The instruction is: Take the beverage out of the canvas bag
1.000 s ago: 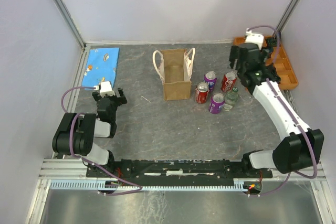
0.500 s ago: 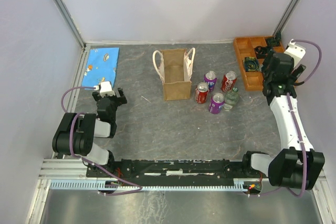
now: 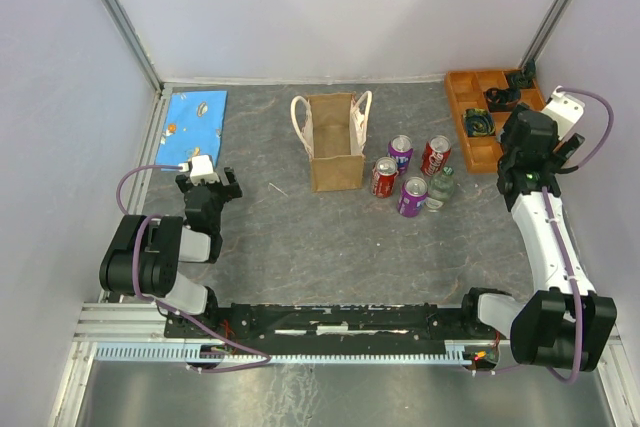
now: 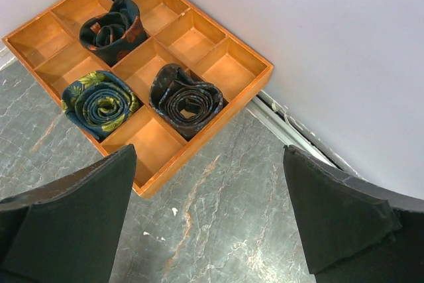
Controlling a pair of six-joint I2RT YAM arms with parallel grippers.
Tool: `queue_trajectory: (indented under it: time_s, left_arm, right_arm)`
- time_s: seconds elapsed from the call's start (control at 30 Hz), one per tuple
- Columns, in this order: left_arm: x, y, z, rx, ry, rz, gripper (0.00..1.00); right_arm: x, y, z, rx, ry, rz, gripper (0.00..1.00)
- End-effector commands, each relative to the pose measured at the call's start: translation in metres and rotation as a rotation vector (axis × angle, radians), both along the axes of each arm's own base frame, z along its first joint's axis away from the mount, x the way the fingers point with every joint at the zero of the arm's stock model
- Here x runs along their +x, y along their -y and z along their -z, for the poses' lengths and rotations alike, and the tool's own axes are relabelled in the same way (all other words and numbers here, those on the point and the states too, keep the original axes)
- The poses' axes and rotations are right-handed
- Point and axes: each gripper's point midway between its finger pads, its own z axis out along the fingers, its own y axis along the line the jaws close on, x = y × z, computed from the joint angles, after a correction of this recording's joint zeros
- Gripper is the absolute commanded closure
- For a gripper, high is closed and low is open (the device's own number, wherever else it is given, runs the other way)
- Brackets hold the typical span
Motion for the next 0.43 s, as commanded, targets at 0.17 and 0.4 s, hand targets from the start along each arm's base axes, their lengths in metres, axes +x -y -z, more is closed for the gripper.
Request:
queue_trajectory:
  time_s: [0.17,0.4]
  left_arm:
    - [0.0080,-0.0009,-0.0145,0.039,0.048,0.005,0.01]
    - [0.0080,-0.0007,-0.0147,0.039,0.048,0.006,0.01]
  right_arm:
    - [0.0017,0.0071,-0.0182,-0.016,0.066,0.045,0.01]
    - [-0.0010,0.0107,-0.0185,-0.025,0.058,0.071,0.01]
